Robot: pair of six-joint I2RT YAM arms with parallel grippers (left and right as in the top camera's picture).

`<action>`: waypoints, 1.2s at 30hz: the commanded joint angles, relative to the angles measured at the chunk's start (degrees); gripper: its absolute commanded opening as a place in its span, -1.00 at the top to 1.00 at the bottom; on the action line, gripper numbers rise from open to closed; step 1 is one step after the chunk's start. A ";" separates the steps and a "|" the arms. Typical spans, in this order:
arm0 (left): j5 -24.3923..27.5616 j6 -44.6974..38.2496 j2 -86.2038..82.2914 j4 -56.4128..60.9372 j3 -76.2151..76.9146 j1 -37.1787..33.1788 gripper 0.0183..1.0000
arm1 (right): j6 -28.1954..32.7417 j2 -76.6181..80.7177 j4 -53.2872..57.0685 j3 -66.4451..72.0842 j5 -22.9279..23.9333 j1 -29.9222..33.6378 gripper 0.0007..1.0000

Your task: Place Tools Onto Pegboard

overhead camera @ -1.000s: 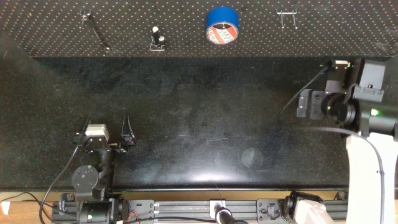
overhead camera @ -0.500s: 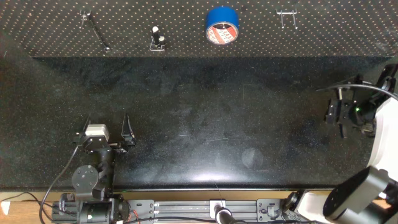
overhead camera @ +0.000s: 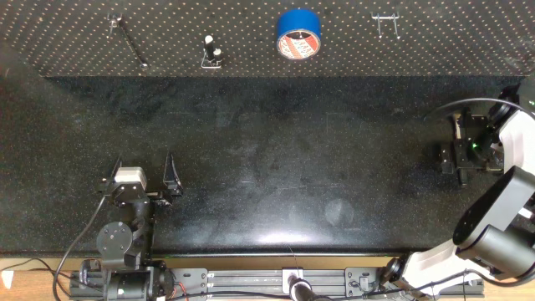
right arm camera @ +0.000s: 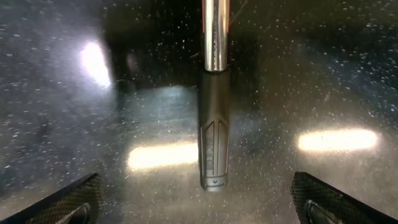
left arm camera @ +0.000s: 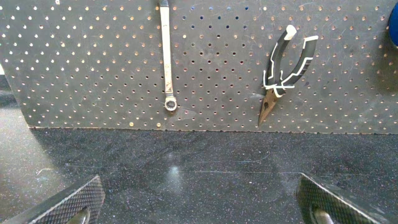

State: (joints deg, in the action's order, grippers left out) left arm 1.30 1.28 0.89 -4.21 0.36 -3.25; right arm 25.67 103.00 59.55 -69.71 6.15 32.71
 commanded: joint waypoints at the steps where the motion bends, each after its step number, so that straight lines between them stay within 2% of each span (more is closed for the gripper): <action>1: -0.63 -0.94 -0.70 -0.52 -0.04 -0.13 -0.99 | 3.23 1.77 -0.57 -1.20 -1.05 2.69 -0.97; 4: -0.61 -0.94 -0.70 -0.52 -0.04 -0.13 -0.99 | 4.81 3.45 -0.55 -1.20 -3.65 3.76 -0.97; 15: -0.63 -0.94 -0.70 -0.50 -0.04 -0.13 -0.99 | 8.57 4.31 -1.90 -1.20 -3.61 1.57 -0.97; 36: -0.61 -0.94 -0.70 -0.52 -0.04 -0.13 -0.99 | 9.20 6.43 -4.42 -1.20 -3.58 1.60 -0.97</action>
State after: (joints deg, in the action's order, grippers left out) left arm 1.30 1.28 0.89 -4.21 0.36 -3.25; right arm 33.80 107.85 55.75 -70.13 3.07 34.44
